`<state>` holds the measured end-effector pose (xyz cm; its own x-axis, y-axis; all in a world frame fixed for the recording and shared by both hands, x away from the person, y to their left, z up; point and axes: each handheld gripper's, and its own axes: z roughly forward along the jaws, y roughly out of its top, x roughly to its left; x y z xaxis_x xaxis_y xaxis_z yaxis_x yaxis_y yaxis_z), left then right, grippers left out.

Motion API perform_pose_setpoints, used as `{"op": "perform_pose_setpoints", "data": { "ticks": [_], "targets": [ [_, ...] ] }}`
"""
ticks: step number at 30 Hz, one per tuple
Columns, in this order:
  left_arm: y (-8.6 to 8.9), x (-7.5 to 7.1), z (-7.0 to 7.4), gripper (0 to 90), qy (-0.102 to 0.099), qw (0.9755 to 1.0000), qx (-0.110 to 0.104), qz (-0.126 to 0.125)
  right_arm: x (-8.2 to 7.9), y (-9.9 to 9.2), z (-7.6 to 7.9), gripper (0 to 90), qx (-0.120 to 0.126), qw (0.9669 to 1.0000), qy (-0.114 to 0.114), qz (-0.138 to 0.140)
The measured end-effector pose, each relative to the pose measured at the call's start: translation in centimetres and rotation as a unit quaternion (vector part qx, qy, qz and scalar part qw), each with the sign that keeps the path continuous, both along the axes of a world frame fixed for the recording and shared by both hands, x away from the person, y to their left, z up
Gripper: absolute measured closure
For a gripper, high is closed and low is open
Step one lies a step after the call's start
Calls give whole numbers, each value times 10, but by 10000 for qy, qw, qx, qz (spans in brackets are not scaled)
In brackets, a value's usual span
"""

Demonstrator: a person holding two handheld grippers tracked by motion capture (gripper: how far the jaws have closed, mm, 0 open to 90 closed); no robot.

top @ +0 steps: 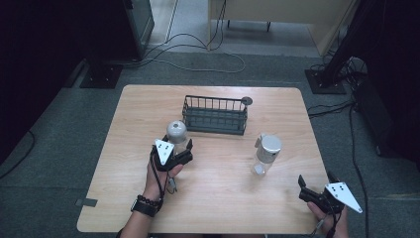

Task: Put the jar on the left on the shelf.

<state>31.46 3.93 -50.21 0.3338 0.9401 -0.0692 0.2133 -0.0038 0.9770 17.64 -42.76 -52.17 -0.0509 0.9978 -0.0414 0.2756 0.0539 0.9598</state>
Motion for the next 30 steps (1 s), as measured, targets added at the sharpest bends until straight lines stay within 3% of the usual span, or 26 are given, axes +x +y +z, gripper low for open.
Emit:
{"op": "perform_pose_setpoints", "data": {
  "ticks": [6, 11, 16, 30],
  "targets": [
    [0, 4, 1, 226, 14, 9999, 36, 123, 0, 0, 0, 4, 3, 10000, 3, 0],
    [0, 5, 2, 270, 36, 10000, -7, 65, 0, 0, 0, 4, 1, 10000, 0, 5],
    [0, 5, 3, 278, 3, 10000, 71, 60, 0, 0, 0, 4, 0, 10000, 4, 30],
    [-2, 4, 8, 285, 57, 9999, 43, 82, 0, 0, 0, 4, 5, 10000, 3, 28]
  ]
}}
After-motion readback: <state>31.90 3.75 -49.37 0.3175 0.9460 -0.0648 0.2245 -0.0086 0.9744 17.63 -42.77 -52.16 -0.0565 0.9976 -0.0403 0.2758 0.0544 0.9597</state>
